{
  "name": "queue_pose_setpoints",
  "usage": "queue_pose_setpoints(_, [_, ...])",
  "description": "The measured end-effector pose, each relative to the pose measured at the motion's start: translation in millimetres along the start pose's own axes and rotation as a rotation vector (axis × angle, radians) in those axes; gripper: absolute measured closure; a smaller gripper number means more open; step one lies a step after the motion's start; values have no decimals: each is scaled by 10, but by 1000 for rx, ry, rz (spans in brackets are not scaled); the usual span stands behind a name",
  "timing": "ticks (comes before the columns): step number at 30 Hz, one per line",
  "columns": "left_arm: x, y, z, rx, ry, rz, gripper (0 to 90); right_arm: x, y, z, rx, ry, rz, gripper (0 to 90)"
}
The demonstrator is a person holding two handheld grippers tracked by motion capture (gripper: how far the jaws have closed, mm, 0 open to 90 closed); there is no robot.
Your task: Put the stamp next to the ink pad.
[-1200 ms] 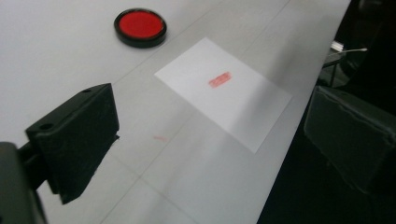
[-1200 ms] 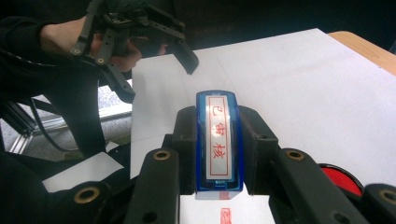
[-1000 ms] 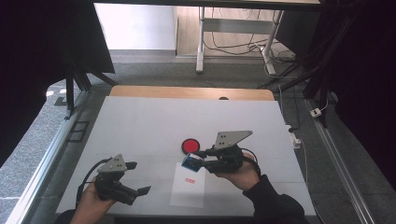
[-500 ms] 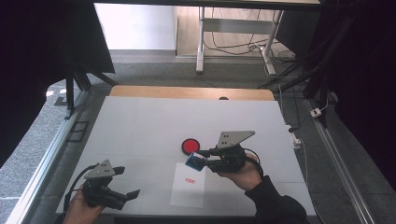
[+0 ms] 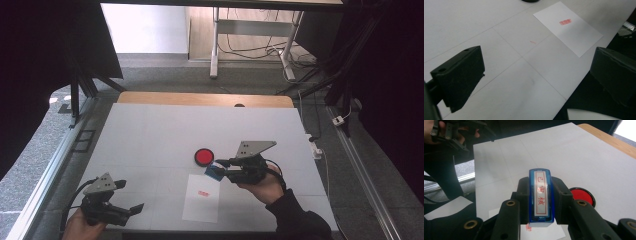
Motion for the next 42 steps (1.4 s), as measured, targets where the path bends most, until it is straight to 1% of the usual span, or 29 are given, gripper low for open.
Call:
queue_pose_setpoints(5, [-4, -9, -5, 20, 26, 20, 0, -45, -29, -47, 0, -15, 5, 714])
queue_pose_setpoints(10, [-3, -16, -10, 29, 41, 20, 0, -104, -78, -91, 14, -51, 3, 714])
queue_pose_setpoints(16, [10, -18, -21, 24, 35, 5, 0, -221, -158, -169, 28, -108, 11, 713])
queue_pose_setpoints(21, [8, -19, -14, 32, 39, 8, 0, -323, -216, -250, 39, -159, 29, 713])
queue_pose_setpoints(25, [9, -19, -12, 33, 42, 7, 0, -386, -263, -294, 46, -191, 37, 713])
queue_pose_setpoints(33, [4, -21, -2, 41, 43, 10, 0, -522, -366, -374, 66, -253, 42, 713])
queue_pose_setpoints(37, [5, -22, -1, 43, 44, 9, 0, -589, -413, -413, 83, -284, 40, 713])
queue_pose_setpoints(39, [5, -21, 0, 45, 42, 11, 0, -626, -441, -429, 95, -310, 35, 713])
queue_pose_setpoints(41, [3, -22, 3, 47, 44, 11, 0, -653, -464, -440, 106, -325, 36, 713])
queue_pose_setpoints(42, [2, -23, 4, 48, 45, 12, 1, -673, -479, -442, 103, -330, 37, 713])
Point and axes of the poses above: each handheld gripper's, and its own axes: z roughly forward along the jaws, y roughly out of its top, x roughly to its left, the point moved 4 cm from there along z, roughly forward along the jaws, and after that the axes turned 13 degrees about -x, right-handed, at the moved point
